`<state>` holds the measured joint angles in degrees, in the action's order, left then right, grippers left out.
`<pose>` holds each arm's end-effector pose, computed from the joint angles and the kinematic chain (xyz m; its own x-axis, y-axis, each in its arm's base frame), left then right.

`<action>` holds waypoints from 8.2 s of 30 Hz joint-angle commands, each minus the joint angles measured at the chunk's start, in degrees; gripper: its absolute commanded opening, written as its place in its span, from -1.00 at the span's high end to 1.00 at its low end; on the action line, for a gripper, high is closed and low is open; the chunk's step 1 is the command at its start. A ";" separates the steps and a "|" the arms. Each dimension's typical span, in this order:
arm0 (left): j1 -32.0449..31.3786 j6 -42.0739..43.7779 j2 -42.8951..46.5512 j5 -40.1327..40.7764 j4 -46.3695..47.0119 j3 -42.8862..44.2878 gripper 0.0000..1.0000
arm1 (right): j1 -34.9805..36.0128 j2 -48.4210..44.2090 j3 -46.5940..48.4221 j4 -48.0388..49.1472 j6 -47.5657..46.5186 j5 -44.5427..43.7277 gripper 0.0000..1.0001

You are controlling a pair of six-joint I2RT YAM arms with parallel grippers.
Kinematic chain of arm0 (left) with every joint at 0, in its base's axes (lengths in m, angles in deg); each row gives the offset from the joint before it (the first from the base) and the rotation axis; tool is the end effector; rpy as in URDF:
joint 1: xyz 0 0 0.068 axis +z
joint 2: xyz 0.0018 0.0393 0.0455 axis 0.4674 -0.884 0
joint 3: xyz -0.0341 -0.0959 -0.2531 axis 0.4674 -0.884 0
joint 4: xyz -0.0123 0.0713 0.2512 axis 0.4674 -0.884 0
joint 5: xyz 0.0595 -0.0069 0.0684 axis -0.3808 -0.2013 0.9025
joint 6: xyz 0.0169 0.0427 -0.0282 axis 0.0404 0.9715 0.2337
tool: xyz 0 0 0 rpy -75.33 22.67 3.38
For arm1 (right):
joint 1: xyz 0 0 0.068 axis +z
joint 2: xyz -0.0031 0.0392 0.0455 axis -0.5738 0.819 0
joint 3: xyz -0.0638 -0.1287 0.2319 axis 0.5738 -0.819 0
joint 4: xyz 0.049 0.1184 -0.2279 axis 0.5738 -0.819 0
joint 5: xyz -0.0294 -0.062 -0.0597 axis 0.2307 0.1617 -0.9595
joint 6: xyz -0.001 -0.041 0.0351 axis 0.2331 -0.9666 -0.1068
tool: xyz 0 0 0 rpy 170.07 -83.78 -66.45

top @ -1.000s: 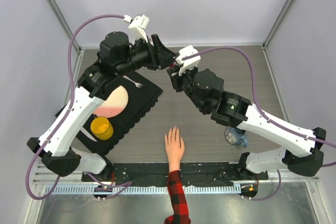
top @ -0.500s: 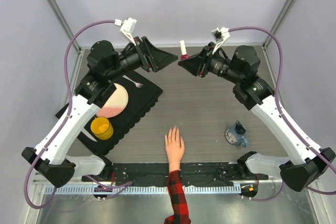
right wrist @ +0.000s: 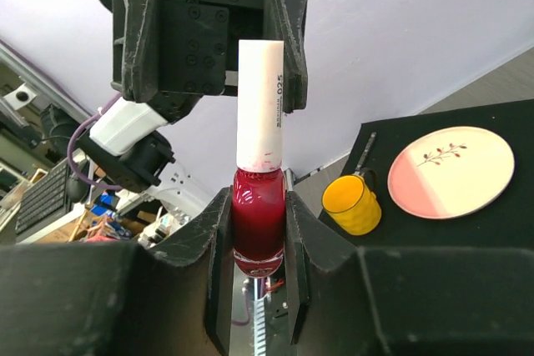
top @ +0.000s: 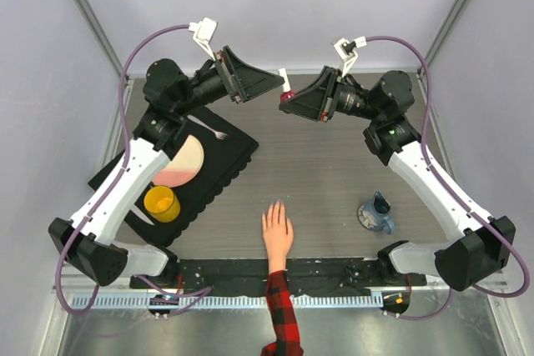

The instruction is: Paint the nails

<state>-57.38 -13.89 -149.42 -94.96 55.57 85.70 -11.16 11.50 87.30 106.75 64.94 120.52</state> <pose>0.2401 -0.1611 0.4911 -0.6327 -0.4173 -0.6523 0.6888 0.0817 -0.7204 0.2451 0.1394 0.4457 -0.5052 0.2729 -0.8187 -0.8392 0.0657 0.5398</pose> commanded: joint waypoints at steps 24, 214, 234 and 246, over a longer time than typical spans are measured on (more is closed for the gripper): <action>-3.79 9.38 -3.54 1.50 -12.13 10.88 0.99 | 6.09 -0.25 9.86 -24.59 -22.64 -17.39 0.98; -4.32 10.88 1.20 8.82 -17.34 9.75 -0.04 | 26.08 -4.57 14.80 -30.73 -39.62 -59.59 0.99; 1.39 2.19 -1.77 -5.06 -7.85 11.06 -0.13 | 6.47 0.97 17.88 -23.61 -18.35 -4.10 0.99; -0.09 6.13 -0.55 0.97 -11.97 11.76 0.73 | 9.69 -0.35 18.83 -32.11 -27.46 -23.93 0.99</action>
<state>-56.12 -10.26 -152.24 -97.91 44.53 94.88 -4.17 13.05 103.54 78.86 44.00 109.15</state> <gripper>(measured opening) 0.205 0.293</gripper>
